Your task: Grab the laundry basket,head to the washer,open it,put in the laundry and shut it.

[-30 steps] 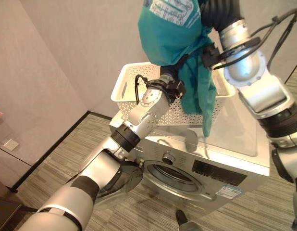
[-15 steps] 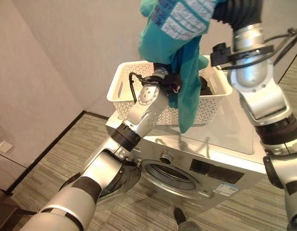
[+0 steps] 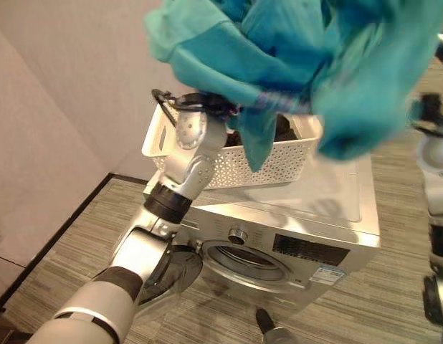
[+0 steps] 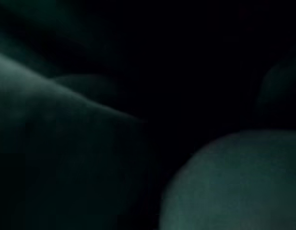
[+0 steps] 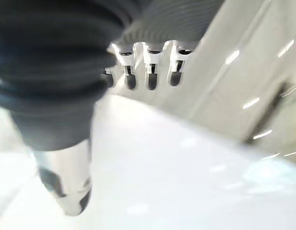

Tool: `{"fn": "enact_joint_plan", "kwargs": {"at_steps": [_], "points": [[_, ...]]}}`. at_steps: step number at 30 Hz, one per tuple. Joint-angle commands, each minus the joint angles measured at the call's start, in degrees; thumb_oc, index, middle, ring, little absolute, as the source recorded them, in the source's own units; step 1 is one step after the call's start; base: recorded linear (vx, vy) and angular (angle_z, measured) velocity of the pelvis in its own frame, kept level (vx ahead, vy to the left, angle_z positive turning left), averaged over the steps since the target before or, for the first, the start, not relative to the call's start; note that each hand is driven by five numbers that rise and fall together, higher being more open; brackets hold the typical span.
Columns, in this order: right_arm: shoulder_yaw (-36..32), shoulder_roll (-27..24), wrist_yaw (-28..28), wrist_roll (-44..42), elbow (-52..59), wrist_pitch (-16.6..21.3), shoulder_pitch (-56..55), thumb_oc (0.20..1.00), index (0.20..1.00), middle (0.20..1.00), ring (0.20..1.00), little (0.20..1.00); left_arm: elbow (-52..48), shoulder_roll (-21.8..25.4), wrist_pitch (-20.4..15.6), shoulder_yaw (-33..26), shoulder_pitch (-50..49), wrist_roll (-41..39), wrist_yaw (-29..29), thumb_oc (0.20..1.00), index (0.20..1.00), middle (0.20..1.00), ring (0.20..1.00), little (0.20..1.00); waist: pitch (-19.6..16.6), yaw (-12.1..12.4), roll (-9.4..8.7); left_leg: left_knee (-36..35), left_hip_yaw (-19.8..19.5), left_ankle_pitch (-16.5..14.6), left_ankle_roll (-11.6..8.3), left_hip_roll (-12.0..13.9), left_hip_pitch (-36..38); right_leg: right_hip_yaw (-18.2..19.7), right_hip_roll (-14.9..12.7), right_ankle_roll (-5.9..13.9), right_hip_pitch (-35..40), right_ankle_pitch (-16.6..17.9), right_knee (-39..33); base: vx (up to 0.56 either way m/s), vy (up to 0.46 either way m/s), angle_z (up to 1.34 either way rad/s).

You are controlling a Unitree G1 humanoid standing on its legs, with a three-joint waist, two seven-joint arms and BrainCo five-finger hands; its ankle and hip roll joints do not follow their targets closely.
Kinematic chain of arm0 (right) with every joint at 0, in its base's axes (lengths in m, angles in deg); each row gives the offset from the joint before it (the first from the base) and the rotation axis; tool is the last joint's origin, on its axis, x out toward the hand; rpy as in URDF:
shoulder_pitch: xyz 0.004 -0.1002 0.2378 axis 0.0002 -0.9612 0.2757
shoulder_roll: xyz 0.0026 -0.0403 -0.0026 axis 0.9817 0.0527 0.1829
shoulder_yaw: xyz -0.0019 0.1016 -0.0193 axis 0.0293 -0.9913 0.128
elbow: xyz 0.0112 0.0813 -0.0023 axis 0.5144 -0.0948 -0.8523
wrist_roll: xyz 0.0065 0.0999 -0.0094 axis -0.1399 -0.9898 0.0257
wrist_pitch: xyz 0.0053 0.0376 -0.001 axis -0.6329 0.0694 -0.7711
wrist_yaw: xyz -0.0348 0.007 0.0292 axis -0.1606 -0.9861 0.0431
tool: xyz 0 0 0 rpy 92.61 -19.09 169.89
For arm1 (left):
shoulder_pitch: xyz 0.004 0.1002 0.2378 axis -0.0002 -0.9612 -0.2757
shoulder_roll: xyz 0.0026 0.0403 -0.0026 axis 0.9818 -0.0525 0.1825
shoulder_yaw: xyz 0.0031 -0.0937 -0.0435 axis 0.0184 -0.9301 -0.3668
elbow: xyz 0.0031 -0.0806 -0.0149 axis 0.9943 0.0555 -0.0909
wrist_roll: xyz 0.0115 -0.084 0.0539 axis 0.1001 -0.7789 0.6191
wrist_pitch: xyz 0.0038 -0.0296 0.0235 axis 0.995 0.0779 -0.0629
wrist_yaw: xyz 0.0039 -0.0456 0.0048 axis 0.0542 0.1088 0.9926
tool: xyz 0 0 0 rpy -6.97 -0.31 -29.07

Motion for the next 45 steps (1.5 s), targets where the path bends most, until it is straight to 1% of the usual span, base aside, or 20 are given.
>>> {"fn": "enact_joint_plan", "kwargs": {"at_steps": [1, 5, 11, 13, 14, 15, 17, 19, 20, 21, 22, 25, 26, 27, 31, 34, 37, 38, 40, 45], "points": [[-3.6, -1.5, 2.2, 2.8, -2.8, -0.6, -2.7, 1.0, 1.0, 1.0, 1.0, 1.0, 0.1, 3.9, -3.0, -1.1, 1.7, 4.6, 0.9, 0.2, 0.2, 0.2, 0.2, 0.2, -3.1, 0.6, -2.14, 0.6, 1.8, -4.2, 0.44, 1.1, 1.3, -1.2, -0.7, -0.57, 5.4, -10.6, 3.8, 0.03, -0.005, -0.06], [-9.9, -1.2, 3.4, 2.3, -10.7, -2.9, -13.1, 1.0, 1.0, 1.0, 1.0, 1.0, -2.1, 6.3, -3.5, -4.9, -1.8, 6.3, 0.6, 0.2, 0.2, 0.2, 0.2, 0.2, -3.1, 1.4, -2.96, 0.6, 1.0, -3.5, 0.3, 1.1, 0.9, -2.0, -0.9, -0.68, 5.8, -10.3, 3.3, -0.02, -0.026, 0.04], [-12.3, 0.9, 1.7, 1.7, -21.3, -5.4, -22.7, 1.0, 1.0, 1.0, 1.0, 1.0, -4.3, 8.1, -5.0, -9.8, -5.7, 6.5, 1.1, 0.2, 0.2, 0.2, 0.2, 0.2, -3.2, 2.6, -3.59, 0.6, -0.2, -3.9, 0.4, 1.0, 1.0, -3.1, -1.1, -0.69, 6.6, -10.8, 2.9, -0.01, -0.027, 0.14], [-9.9, 0.7, -1.3, -0.8, -32.3, -5.9, -25.0, 1.0, 1.0, 1.0, 1.0, 1.0, -5.0, 9.7, -5.8, -11.5, -5.8, 7.5, 1.6, 0.2, 0.2, 0.2, 0.2, 0.2, -3.0, 3.3, -3.99, 0.6, -0.6, -3.3, 0.21, 1.0, 0.7, -3.7, -1.3, -0.74, 6.6, -10.4, 2.8, -0.03, -0.037, 0.09], [-9.7, 0.6, -1.2, -0.9, -32.7, -5.6, -24.7, 1.0, 1.0, 1.0, 1.0, 1.0, -5.0, 9.7, -5.8, -11.5, -5.8, 7.5, 1.6, 0.2, 0.2, 0.2, 0.2, 0.2, -3.1, 3.3, -3.91, 0.6, -0.7, -3.7, 0.27, 1.0, 0.8, -3.7, -1.3, -0.69, 6.9, -10.8, 2.7, -0.02, -0.035, 0.19], [-7.3, 1.2, -3.4, -4.4, -41.0, -4.5, -25.4, 1.0, 1.0, 1.0, 1.0, 1.0, -4.9, 11.6, -6.4, -12.2, -5.2, 7.7, 1.8, 0.2, 0.2, 0.2, 0.2, 0.2, -2.9, 3.7, -3.99, 0.6, -1.0, -3.5, 0.14, 1.0, 0.6, -4.0, -1.3, -0.62, 6.9, -10.7, 2.6, -0.01, -0.017, 0.18], [-5.8, 2.0, -4.7, -7.2, -46.4, -3.7, -25.5, 1.0, 1.0, 1.0, 1.0, 1.0, -4.9, 13.1, -6.5, -12.6, -4.9, 8.1, 2.0, 0.2, 0.2, 0.2, 0.2, 0.2, -2.8, 3.9, -3.97, 0.6, -1.1, -3.4, 0.04, 0.9, 0.5, -4.3, -1.4, -0.58, 6.9, -10.7, 2.5, -0.01, -0.024, 0.09], [-1.4, 5.5, -10.3, -13.4, -60.3, -2.6, -26.3, 1.0, 1.0, 1.0, 1.0, 1.0, -6.4, 16.1, -6.7, -13.7, -6.5, 9.1, 1.9, 0.2, 0.2, 0.2, 0.2, 0.2, -2.4, 5.0, -4.14, 0.6, -1.5, -2.5, -0.28, 0.9, -0.1, -4.9, -1.7, -0.66, 6.9, -10.2, 2.4, 0.0, -0.031, 0.05], [-1.1, 5.4, -10.3, -13.6, -60.8, -2.3, -26.0, 1.0, 1.0, 1.0, 1.0, 1.0, -6.5, 16.2, -6.7, -13.8, -6.6, 9.1, 1.9, 0.2, 0.2, 0.2, 0.2, 0.2, -2.6, 4.9, -4.11, 0.6, -1.6, -3.0, -0.22, 0.9, 0.1, -5.0, -1.7, -0.62, 7.2, -10.6, 2.2, -0.03, -0.032, 0.09], [1.9, 8.4, -14.5, -16.7, -69.1, -2.1, -26.1, 1.0, 1.0, 1.0, 1.0, 1.0, -8.3, 17.2, -6.9, -14.9, -9.2, 9.3, 1.2, 0.2, 0.2, 0.2, 0.2, 0.2, -2.3, 5.8, -4.27, 0.6, -1.8, -2.2, -0.42, 0.8, -0.3, -5.4, -1.8, -0.73, 7.1, -10.1, 2.1, 0.04, -0.004, 0.1], [2.2, 8.4, -14.6, -16.8, -69.6, -1.8, -25.8, 1.0, 1.0, 1.0, 1.0, 1.0, -8.5, 17.3, -6.9, -15.0, -9.4, 9.3, 1.2, 0.2, 0.2, 0.2, 0.2, 0.2, -2.5, 5.7, -4.21, 0.6, -1.9, -2.8, -0.36, 0.9, -0.1, -5.5, -1.8, -0.68, 7.4, -10.5, 2.0, 0.0, -0.016, 0.23], [6.4, 14.1, -20.5, -20.2, -78.2, -1.8, -25.7, 1.0, 1.0, 1.0, 1.0, 1.0, -10.3, 18.0, -7.1, -17.8, -15.8, 10.0, 0.5, 0.2, 0.2, 0.2, 0.2, 0.2, -2.0, 7.1, -4.51, 0.6, -2.4, -2.0, -0.7, 0.9, -0.5, -6.4, -2.0, -0.88, 7.7, -10.2, 1.7, -0.01, -0.013, 0.21], [7.7, 15.6, -21.6, -20.8, -80.1, -1.6, -25.6, 1.0, 1.0, 1.0, 1.0, 1.0, -11.1, 17.8, -7.1, -18.7, -18.1, 10.0, 0.3, 0.2, 0.2, 0.2, 0.2, 0.2, -2.0, 7.3, -4.6, 0.6, -2.6, -1.8, -0.78, 0.9, -0.6, -6.7, -2.0, -0.93, 7.7, -10.1, 1.6, -0.03, -0.018, 0.2], [10.1, 19.6, -24.0, -21.1, -83.3, -2.0, -25.5, 1.0, 1.0, 1.0, 1.0, 1.0, -12.6, 16.1, -6.9, -20.1, -23.0, 9.7, -0.6, 0.2, 0.2, 0.2, 0.2, 0.2, -1.8, 8.2, -4.73, 0.6, -2.9, -1.7, -0.84, 1.0, -0.8, -7.3, -2.1, -1.08, 7.9, -10.1, 1.5, 0.01, -0.011, 0.19], [12.5, 24.0, -26.9, -22.3, -87.8, -2.1, -24.4, 1.0, 1.0, 1.0, 1.0, 1.0, -15.9, 12.0, -5.8, -21.4, -32.4, 9.1, -3.5, 0.2, 0.2, 0.2, 0.2, 0.2, -1.4, 9.6, -4.92, 0.6, -3.5, -1.6, -0.82, 0.9, -0.9, -8.1, -2.3, -1.28, 8.3, -10.2, 1.1, 0.01, 0.007, 0.11], [13.0, 26.2, -28.1, -24.0, -90.3, -2.8, -23.0, 1.0, 1.0, 1.0, 1.0, 1.0, -19.4, 8.3, -3.4, -19.3, -40.3, 8.8, -7.7, 0.2, 0.2, 0.2, 0.2, 0.2, -0.7, 11.2, -4.97, 0.6, -4.1, -1.5, -0.63, 0.8, -1.3, -8.9, -2.6, -1.36, 8.6, -10.0, 0.6, 0.01, 0.02, 0.2], [12.6, 27.2, -28.6, -26.9, -90.0, -2.3, -21.8, 1.0, 1.0, 1.0, 1.0, 1.0, -22.2, 5.2, 0.0, -14.3, -50.2, 5.0, -14.5, 0.2, 0.2, 0.2, 0.2, 0.2, 0.3, 12.8, -5.08, 0.6, -4.4, -1.2, -0.44, 0.8, -1.9, -9.7, -2.9, -1.33, 8.6, -9.7, 0.2, 0.0, 0.025, 0.16], [12.6, 27.2, -28.6, -26.9, -90.0, -2.3, -21.9, 1.0, 1.0, 1.0, 1.0, 1.0, -22.2, 5.2, 0.0, -14.3, -50.3, 5.0, -14.6, 0.2, 0.2, 0.2, 0.2, 0.2, 0.2, 12.8, -4.97, 0.6, -4.4, -1.7, -0.41, 0.9, -1.6, -9.8, -2.8, -1.3, 9.0, -10.1, 0.2, 0.01, 0.014, 0.15], [12.4, 26.3, -28.7, -27.2, -89.7, -2.3, -21.0, 1.0, 1.0, 1.0, 1.0, 1.0, -21.2, 3.8, 3.1, -9.7, -57.6, 0.6, -19.0, 0.2, 0.2, 0.2, 0.2, 0.2, 1.7, 14.1, -5.18, 0.7, -5.1, -1.1, -0.33, 0.8, -2.7, -10.6, -3.0, -1.16, 8.6, -10.0, 0.2, -0.01, 0.011, 0.1], [13.4, 25.1, -28.8, -26.2, -87.6, -1.6, -21.3, 1.0, 1.0, 1.0, 1.0, 1.0, -13.4, 1.7, 5.0, -5.9, -62.4, -6.0, -22.4, 0.2, 0.2, 0.2, 0.2, 0.2, 4.7, 15.1, -5.89, 1.1, -5.8, -0.1, -0.33, 0.8, -5.5, -11.4, -3.1, -0.83, 6.5, -9.3, 0.1, -0.08, -0.021, 0.12]]}}
